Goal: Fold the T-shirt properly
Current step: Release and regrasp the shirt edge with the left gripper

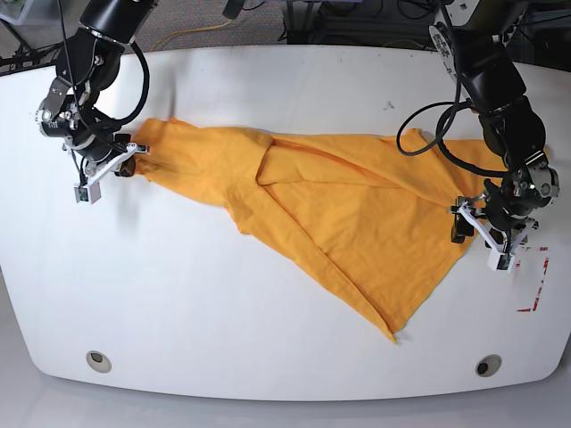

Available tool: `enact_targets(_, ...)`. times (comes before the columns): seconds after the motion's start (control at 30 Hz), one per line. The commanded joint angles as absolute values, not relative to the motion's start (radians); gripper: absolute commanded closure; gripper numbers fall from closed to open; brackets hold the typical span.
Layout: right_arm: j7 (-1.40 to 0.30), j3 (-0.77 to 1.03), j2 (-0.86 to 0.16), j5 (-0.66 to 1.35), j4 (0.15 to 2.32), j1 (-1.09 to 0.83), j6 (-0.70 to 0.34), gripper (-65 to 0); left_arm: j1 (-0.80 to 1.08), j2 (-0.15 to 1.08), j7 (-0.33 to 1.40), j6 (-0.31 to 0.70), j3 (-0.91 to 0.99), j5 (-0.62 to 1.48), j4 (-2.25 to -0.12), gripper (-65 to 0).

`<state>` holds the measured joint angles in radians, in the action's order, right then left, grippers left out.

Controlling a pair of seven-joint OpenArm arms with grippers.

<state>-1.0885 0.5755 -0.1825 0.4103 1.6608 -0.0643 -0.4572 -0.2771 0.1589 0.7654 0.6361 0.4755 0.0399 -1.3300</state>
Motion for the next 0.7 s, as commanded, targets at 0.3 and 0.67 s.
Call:
enact_targets(0.3, -1.070, 0.578, -0.197, 0.424, 1.681, -0.050, -0.464, 0.0, -0.433, 0.234, 0.539, 0.631, 0.476, -0.084, -0.987, -41.0)
enact_targets(0.67, -1.070, 0.578, -0.196, 0.424, 1.681, -0.050, -0.464, 0.0, -0.509, 0.291, 0.455, 0.636, 0.475, -0.084, -0.716, -41.0)
